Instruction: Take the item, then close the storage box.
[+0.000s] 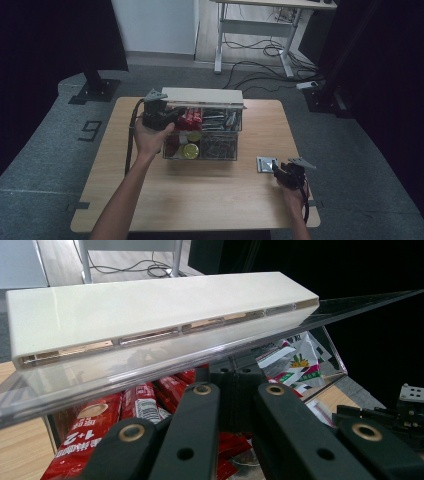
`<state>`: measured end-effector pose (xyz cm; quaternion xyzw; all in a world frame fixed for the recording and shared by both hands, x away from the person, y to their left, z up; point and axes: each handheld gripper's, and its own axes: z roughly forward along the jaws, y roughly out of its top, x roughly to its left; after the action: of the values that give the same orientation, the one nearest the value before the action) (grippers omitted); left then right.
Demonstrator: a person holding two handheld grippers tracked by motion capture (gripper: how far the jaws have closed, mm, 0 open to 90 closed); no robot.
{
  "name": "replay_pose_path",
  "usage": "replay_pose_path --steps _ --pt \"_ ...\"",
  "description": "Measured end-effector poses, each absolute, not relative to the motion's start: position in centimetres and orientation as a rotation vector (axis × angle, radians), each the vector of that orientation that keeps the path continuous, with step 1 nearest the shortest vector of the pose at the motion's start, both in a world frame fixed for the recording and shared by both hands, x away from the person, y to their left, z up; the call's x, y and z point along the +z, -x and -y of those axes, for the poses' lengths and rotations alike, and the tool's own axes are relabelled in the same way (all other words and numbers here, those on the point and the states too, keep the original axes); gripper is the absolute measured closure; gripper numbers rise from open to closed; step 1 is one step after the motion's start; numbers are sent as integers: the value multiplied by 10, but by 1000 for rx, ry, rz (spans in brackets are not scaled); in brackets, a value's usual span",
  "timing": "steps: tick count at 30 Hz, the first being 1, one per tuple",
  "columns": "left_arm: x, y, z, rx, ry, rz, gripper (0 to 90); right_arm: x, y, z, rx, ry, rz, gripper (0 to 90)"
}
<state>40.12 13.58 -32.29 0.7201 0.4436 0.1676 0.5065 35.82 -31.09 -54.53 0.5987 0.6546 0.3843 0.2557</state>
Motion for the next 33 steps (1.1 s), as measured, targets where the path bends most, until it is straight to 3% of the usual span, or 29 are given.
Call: replay_pose_path --steps 3,8,33 --pt "-324 -401 -136 402 -1737 -1071 900 -543 -358 310 1039 -1626 -1761 451" --pt "-325 -400 -137 399 -1739 -1072 900 -535 -354 308 1052 -1599 -1735 393" --pt "-326 -391 -139 392 -1739 -1057 900 -510 -339 280 1224 -1393 -1803 422"
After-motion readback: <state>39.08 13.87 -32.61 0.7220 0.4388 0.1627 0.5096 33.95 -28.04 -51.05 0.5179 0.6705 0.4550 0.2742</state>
